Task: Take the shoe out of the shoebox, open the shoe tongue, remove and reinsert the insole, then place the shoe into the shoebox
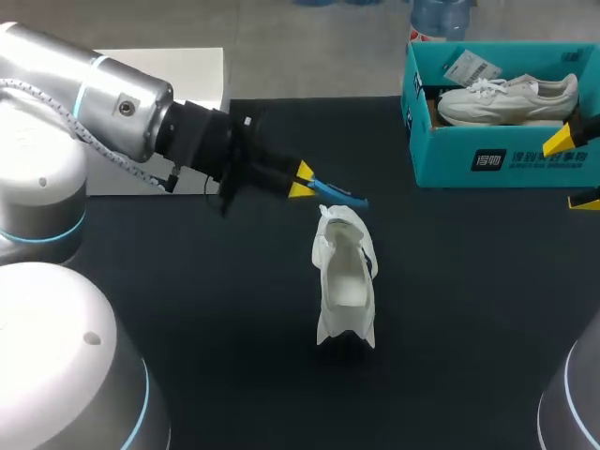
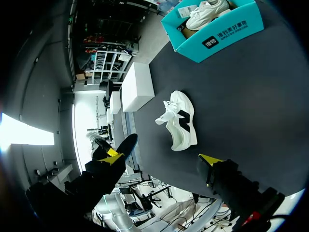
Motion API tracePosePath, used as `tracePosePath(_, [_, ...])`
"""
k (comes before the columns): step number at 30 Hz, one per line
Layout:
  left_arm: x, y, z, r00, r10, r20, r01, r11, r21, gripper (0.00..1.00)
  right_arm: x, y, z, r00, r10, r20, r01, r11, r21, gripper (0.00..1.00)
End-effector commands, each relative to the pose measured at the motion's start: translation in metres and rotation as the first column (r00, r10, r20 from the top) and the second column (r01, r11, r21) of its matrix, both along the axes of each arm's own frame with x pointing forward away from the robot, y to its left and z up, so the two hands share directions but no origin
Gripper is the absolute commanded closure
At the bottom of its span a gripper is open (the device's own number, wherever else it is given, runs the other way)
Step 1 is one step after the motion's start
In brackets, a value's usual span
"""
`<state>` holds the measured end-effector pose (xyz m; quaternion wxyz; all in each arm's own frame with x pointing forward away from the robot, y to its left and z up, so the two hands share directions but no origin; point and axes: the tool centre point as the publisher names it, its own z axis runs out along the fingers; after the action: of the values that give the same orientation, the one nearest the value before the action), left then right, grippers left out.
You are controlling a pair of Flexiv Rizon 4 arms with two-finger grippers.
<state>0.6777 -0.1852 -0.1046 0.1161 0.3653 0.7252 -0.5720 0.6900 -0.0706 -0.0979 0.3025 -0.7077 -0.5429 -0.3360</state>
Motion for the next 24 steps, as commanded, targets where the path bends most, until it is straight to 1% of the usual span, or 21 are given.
tracePosePath(1, [-0.004, -0.018, -0.021, 1.0, -0.014, -0.02, 0.014, 1.0, -0.015, 1.0, -0.001, 0.0, 0.0, 1.0, -0.003, -0.001, 0.003, 1.0, -0.002, 0.0])
tracePosePath(2, [-0.007, -0.022, -0.024, 0.998, 0.0, -0.064, -0.002, 1.0, -0.03, 1.0, -0.001, 0.0, 0.0, 1.0, -0.003, -0.001, 0.003, 1.0, -0.002, 0.0])
tracePosePath(3, [-0.01, -0.025, -0.025, 0.997, 0.003, -0.076, -0.006, 0.999, -0.036, 1.0, -0.001, 0.0, 0.0, 1.0, -0.003, -0.001, 0.003, 1.0, -0.002, 0.0])
tracePosePath(5, [-0.014, -0.031, -0.032, 0.999, 0.003, -0.054, -0.005, 0.999, -0.052, 1.0, -0.001, 0.0, 0.0, 1.0, -0.003, -0.001, 0.003, 1.0, -0.002, 0.0])
tracePosePath(7, [-0.019, -0.036, -0.038, 0.997, 0.006, -0.081, -0.01, 0.998, -0.058, 1.0, -0.001, 0.0, 0.0, 1.0, -0.003, -0.001, 0.003, 1.0, -0.002, 0.0])
tracePosePath(9, [-0.018, -0.04, -0.047, 0.998, -0.001, -0.064, -0.003, 0.998, -0.063, 1.0, -0.001, 0.0, 0.0, 1.0, -0.003, -0.001, 0.003, 1.0, -0.002, 0.0])
tracePosePath(12, [-0.013, -0.049, -0.059, 0.998, 0.009, -0.065, -0.014, 0.997, -0.08, 1.0, -0.001, 0.0, 0.0, 1.0, -0.003, -0.001, 0.003, 1.0, -0.002, 0.0])
tracePosePath(15, [-0.008, -0.056, -0.068, 0.997, 0.023, -0.067, -0.029, 0.996, -0.085, 1.0, -0.001, 0.0, 0.0, 1.0, -0.003, -0.001, 0.003, 1.0, -0.002, 0.0])
tracePosePath(18, [-0.007, -0.059, -0.076, 0.998, 0.049, -0.039, -0.052, 0.995, -0.083, 1.0, -0.001, 0.0, 0.0, 1.0, -0.003, -0.001, 0.003, 1.0, -0.002, 0.0])
tracePosePath(24, [-0.007, -0.059, -0.076, 0.998, 0.049, -0.039, -0.052, 0.995, -0.083, 1.0, -0.001, 0.0, 0.0, 1.0, -0.003, -0.001, 0.003, 1.0, -0.002, 0.0])
